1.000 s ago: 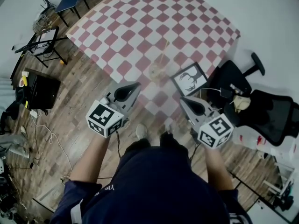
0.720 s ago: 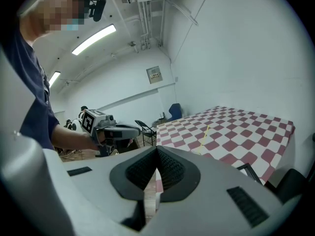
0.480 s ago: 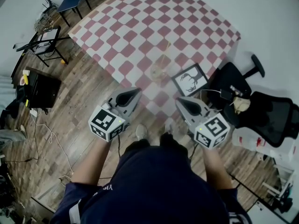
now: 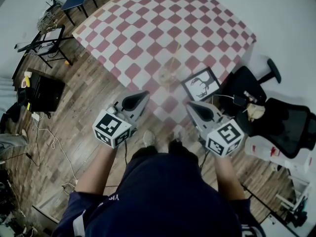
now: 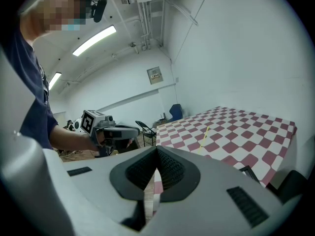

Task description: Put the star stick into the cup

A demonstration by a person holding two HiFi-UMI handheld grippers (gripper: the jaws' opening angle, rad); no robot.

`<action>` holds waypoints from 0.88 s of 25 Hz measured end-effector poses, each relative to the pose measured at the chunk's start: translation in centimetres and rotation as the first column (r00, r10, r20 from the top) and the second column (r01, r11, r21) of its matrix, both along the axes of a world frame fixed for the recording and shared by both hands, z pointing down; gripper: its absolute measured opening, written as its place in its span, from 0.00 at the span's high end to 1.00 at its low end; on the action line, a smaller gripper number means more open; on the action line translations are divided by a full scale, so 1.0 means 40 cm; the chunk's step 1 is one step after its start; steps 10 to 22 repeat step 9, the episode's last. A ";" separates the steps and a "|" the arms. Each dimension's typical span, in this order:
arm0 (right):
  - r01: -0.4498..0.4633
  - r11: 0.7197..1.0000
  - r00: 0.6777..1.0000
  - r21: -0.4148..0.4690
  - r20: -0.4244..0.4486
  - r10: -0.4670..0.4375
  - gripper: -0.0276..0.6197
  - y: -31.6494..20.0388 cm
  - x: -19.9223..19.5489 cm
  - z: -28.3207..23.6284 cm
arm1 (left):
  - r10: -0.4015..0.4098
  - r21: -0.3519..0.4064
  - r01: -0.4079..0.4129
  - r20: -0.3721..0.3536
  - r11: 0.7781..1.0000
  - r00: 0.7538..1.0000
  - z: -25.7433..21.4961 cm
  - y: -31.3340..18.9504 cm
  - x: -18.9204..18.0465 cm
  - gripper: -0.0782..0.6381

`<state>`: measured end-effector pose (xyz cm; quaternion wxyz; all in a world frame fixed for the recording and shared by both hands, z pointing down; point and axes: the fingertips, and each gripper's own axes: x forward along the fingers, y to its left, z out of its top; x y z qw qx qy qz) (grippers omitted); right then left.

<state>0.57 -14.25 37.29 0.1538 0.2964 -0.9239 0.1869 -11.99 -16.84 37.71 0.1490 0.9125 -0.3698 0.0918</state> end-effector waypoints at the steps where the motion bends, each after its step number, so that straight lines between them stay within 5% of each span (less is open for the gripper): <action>1: 0.001 1.000 1.000 -0.001 0.001 -0.001 0.94 -0.001 0.001 0.001 | 0.001 -0.001 -0.001 -0.001 1.000 1.000 0.000 -0.001 0.003 0.85; 22: 0.005 1.000 1.000 0.004 -0.002 -0.005 0.94 -0.025 0.014 0.009 | 0.006 -0.010 -0.007 -0.012 1.000 1.000 0.010 -0.018 0.039 0.85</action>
